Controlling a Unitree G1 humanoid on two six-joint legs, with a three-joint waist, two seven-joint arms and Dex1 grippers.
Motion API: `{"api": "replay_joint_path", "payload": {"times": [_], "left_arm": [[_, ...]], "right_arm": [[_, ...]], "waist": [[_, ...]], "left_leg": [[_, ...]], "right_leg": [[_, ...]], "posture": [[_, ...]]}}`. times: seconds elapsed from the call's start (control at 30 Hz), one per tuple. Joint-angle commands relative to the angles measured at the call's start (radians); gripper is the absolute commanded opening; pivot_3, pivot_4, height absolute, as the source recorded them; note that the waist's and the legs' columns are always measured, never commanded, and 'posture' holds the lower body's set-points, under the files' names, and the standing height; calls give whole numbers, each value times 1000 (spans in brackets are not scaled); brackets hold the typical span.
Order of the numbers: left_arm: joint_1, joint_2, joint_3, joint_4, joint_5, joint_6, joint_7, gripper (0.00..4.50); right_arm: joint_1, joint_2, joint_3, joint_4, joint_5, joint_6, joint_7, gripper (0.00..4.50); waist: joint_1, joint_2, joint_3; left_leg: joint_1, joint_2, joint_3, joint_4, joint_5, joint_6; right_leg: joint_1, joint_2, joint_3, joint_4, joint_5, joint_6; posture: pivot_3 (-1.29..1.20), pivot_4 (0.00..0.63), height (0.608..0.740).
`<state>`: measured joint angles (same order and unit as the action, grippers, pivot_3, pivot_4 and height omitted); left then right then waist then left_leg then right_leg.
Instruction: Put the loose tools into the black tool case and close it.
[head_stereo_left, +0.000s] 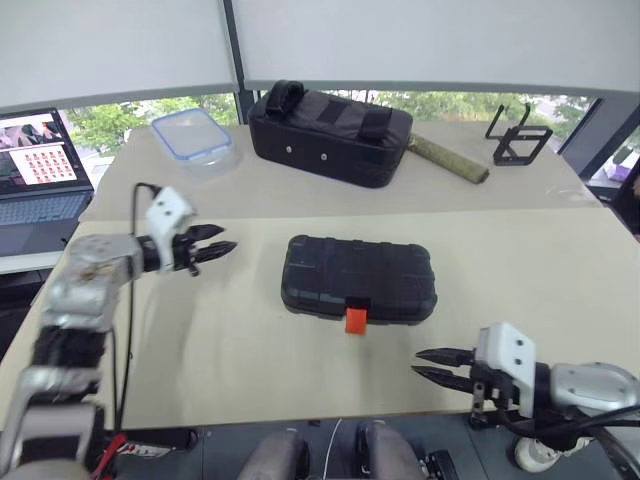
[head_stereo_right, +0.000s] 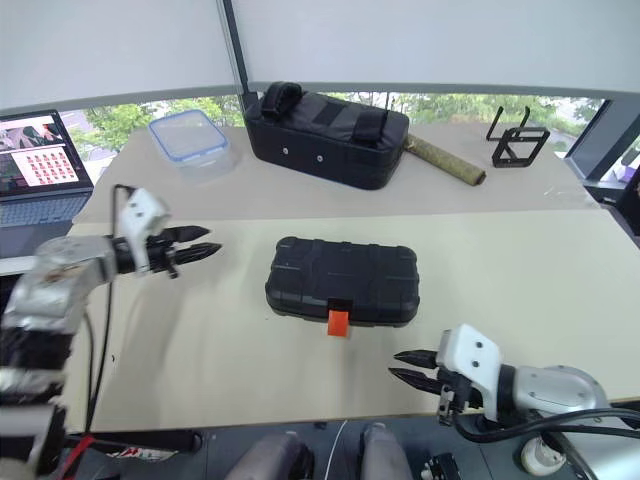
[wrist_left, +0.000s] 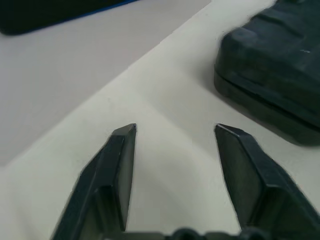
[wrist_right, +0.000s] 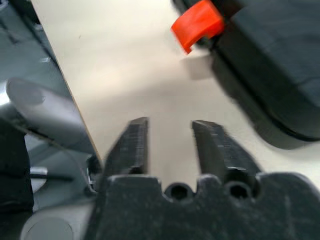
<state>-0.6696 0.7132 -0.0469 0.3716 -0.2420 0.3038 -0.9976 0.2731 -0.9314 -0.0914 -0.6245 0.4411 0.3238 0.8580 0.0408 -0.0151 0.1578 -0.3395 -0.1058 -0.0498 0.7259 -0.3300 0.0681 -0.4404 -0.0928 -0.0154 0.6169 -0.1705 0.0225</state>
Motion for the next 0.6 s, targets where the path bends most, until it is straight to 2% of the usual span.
{"api": "replay_joint_path", "payload": {"times": [0.03,0.07,0.1,0.2,0.3,0.43,0.53,0.6], "left_arm": [[-161,-97,-91,234,112,-194,-36,699],[-198,-127,-107,292,133,-233,-36,526],[-231,-155,-119,345,152,-270,-34,79],[-324,-238,-150,509,213,-380,-9,79],[-366,-276,-173,579,253,-454,-33,79],[-339,-266,-197,552,258,-533,-199,79],[-266,-216,-199,441,214,-504,-378,79],[-219,-188,-188,362,185,-462,-439,79]], "right_arm": [[-108,21,75,52,-74,8,-12,0],[-140,29,98,69,-90,8,-10,0],[-171,36,117,88,-103,10,-8,0],[-266,47,194,170,-177,-5,13,0],[-340,59,241,252,-243,-23,15,0],[-450,109,239,393,-320,-61,-47,0],[-505,137,211,473,-342,-91,-75,0],[-519,145,198,498,-341,-103,-73,0]], "waist": [[-1,0,0],[-2,-1,0],[-4,-1,0],[-13,-2,0],[-21,-2,0],[-36,-2,0],[-40,-2,0],[-40,-1,0]], "left_leg": [[-1,0,0,0,0,1],[-4,0,0,0,1,2],[-7,-1,0,1,3,5],[-20,-2,1,3,3,6],[-28,-2,1,4,3,6],[-31,-2,1,5,3,6],[-30,-2,2,6,3,6],[-30,-2,2,6,3,6]], "right_leg": [[-1,0,0,-2,0,0],[-3,0,-1,-3,1,1],[-5,0,-1,-3,1,1],[-20,-1,-1,-2,1,1],[-26,-2,-4,-3,1,1],[-30,-5,-2,-2,2,1],[-29,-5,-1,-1,3,0],[-29,-4,0,-1,4,0]], "posture": [[0,150,714],[0,150,714],[0,150,714],[0,150,714],[0,150,714],[0,150,714],[0,150,714],[0,150,714]]}}
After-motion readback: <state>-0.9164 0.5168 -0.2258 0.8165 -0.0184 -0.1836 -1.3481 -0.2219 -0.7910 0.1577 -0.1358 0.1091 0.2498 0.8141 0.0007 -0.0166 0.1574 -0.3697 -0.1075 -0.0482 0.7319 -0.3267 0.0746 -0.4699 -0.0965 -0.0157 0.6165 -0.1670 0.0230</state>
